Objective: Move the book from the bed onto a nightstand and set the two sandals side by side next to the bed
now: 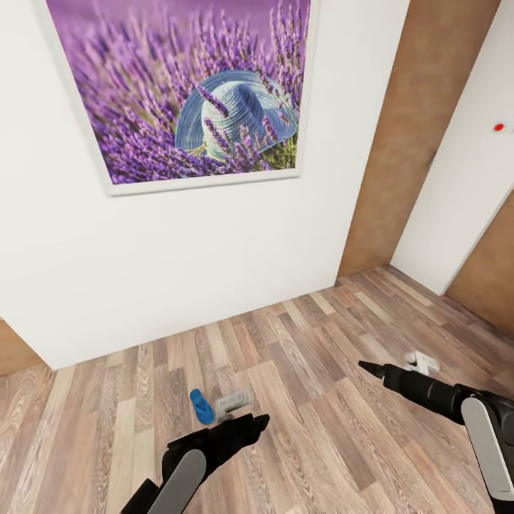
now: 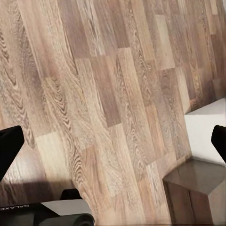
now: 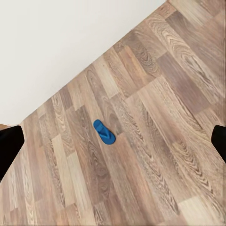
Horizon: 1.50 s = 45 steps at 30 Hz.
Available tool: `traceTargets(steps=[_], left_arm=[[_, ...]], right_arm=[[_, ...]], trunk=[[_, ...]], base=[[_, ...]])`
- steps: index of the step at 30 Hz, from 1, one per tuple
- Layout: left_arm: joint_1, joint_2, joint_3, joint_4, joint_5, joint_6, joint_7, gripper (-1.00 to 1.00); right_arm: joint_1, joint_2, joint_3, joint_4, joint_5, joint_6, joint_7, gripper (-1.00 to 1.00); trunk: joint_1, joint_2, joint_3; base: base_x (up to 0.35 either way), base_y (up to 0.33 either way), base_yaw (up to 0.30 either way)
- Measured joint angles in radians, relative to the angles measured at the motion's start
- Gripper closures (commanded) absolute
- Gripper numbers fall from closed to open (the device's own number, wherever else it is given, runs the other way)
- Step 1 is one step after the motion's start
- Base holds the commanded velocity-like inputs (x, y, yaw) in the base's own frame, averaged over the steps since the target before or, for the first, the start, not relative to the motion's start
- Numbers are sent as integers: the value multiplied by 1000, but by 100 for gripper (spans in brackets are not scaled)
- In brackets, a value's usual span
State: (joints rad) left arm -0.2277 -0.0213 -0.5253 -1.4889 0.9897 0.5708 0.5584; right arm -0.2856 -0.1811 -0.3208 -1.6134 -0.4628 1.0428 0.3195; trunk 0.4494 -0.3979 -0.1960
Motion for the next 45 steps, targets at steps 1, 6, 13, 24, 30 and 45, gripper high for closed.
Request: traceTargets(steps=[1,6,13,24,30,45], left_arm=[[0,0,0,2,0,0,0,-100],[0,-1,1,11,0,0,-1,-100],[0,-5,1,19,-1,0,-1,-100],[0,-11,1,24,-2,0,-1,-100],[0,-12,1,26,-3,0,-1,-100],[-1,-13,1,33,-3,0,-1,-100]], right_arm=[[0,0,0,0,0,0,0,-100],[0,0,0,0,0,0,0,-100],[-1,-1,0,0,1,0,0,-100],[-1,-13,-5,0,1,0,0,-100],[0,-29,-8,0,0,0,0,-100],[-1,-40,-10,0,0,0,0,-100]], trunk=[[0,0,0],[0,0,0],[0,0,0],[0,0,0],[0,0,0],[0,0,0]], base=[[0,0,-286],[0,0,-286],[0,0,-286],[0,0,-286],[0,0,-286],[0,0,-286]])
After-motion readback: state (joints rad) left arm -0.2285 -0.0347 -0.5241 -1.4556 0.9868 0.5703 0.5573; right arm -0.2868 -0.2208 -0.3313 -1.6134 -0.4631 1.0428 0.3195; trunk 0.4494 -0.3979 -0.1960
